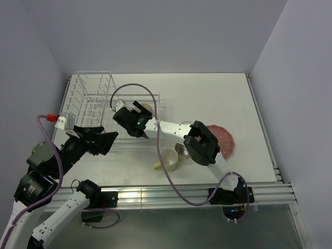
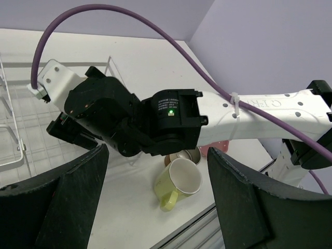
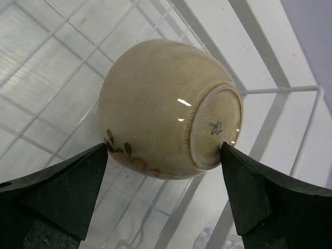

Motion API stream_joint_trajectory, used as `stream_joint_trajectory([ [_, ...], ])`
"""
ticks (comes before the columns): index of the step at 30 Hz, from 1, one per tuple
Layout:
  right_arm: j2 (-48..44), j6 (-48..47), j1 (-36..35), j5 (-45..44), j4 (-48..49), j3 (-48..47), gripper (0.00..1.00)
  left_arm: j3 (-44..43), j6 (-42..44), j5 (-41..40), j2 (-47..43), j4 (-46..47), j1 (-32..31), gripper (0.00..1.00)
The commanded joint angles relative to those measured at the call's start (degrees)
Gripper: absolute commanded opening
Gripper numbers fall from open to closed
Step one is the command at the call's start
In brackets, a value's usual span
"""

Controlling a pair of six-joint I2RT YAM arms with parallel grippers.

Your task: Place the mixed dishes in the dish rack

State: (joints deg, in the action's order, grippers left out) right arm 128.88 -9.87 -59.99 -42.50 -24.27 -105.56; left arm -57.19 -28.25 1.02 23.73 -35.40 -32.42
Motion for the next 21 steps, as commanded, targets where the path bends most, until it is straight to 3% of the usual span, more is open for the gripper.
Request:
stream_joint_trajectory([
  [1, -3.9, 6.0, 1.8, 7.4, -1.0, 2.4, 0.96, 0.3, -0.1, -0.2, 0.3, 0.9, 0.3, 0.83],
  [14, -9.6, 11.8, 5.2, 12.7, 1.2, 6.2, 0.98, 1.2, -0.3, 0.1, 0.4, 1.3, 0.3, 0.84],
  [21, -14.1, 15.7, 6.8, 20.5, 4.7, 10.2, 0.98, 1.3, -0.1, 0.0, 0.5, 1.3, 0.3, 0.84],
])
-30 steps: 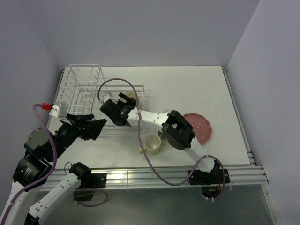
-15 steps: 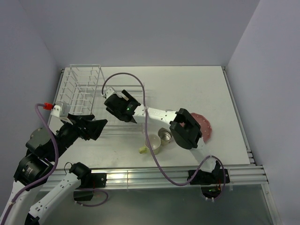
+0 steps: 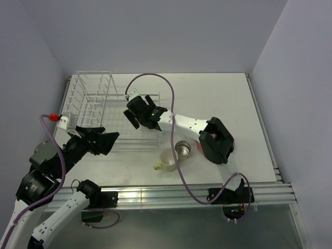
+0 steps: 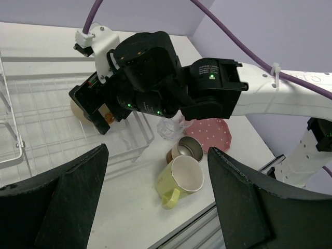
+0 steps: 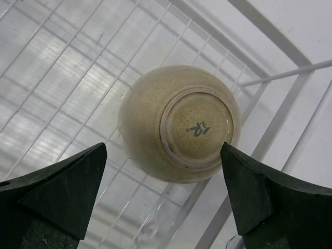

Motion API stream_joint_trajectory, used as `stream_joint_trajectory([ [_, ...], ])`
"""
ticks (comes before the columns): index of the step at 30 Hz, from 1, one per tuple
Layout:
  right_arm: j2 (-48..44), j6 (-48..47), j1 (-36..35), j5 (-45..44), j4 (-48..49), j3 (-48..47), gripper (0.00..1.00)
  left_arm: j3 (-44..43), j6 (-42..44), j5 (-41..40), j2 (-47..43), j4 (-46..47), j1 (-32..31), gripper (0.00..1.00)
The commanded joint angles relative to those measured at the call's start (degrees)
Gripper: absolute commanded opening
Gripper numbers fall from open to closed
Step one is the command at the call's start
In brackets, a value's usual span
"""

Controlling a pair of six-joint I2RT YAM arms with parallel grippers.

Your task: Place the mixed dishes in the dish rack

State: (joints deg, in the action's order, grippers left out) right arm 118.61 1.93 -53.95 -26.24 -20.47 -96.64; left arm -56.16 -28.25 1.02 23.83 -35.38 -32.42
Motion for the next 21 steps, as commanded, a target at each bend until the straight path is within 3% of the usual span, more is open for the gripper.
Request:
stream_joint_trajectory([
  [1, -4.1, 4.1, 1.0, 5.0, 1.0, 1.2, 0.98, 0.3, -0.1, 0.0, 0.5, 1.4, 0.2, 0.84],
  [8, -4.6, 8.0, 2.5, 9.9, 0.5, -0.7, 0.96, 0.4, -0.1, 0.1, 0.6, 1.5, 0.3, 0.84],
  [16, -5.2, 9.8, 3.5, 8.9, 0.6, -2.7, 0.64, -0.1, 0.6, -0.4, 0.8, 1.0, 0.2, 0.84],
  [21, -5.7, 10.5, 3.8, 7.5, -0.5, -3.2, 0.34, 0.3, 0.7, -0.7, 0.6, 1.1, 0.3, 0.84],
])
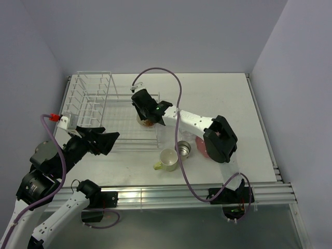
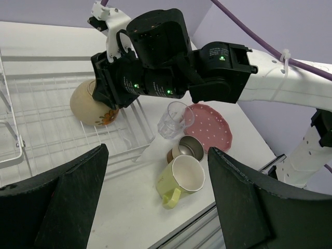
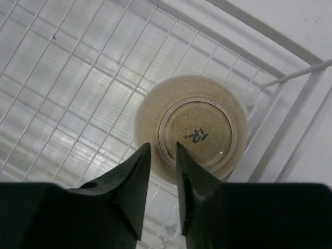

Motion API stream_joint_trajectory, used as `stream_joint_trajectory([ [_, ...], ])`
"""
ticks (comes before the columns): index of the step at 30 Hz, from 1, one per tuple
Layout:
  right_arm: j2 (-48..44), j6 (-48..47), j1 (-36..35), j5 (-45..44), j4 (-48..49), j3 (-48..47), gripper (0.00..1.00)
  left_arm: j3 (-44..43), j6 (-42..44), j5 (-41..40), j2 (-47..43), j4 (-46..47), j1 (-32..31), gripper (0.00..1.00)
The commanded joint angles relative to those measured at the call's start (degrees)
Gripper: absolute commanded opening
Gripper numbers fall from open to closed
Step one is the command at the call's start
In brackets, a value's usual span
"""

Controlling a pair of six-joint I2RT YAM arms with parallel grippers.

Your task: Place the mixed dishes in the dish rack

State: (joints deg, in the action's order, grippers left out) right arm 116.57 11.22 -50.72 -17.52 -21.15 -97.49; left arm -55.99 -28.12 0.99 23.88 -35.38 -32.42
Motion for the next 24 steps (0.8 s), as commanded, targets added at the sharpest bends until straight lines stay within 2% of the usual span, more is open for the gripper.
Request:
stream_joint_trajectory([
  [1, -4.2, 1.3, 0.5, -1.2, 1.0, -2.0, 0.31, 0.2, 0.7, -0.6, 0.6, 1.2, 0.3, 0.84],
  [4, -4.4, 1.7, 0.9, -0.6, 1.1, -2.2, 0.21, 0.6, 0.6, -0.6, 0.5, 1.4, 0.3, 0.84],
  [8, -3.0, 2.0, 1.7, 0.0, 0.1, -3.8, 0.0, 1.3, 0.4, -0.4, 0.2, 1.6, 0.2, 0.84],
  [24, 4.7, 3.2, 1.9, -1.1, -2.8, -8.2, 0.0, 0.7, 1.1, -0.6, -0.2, 0.1, 0.2, 0.84],
])
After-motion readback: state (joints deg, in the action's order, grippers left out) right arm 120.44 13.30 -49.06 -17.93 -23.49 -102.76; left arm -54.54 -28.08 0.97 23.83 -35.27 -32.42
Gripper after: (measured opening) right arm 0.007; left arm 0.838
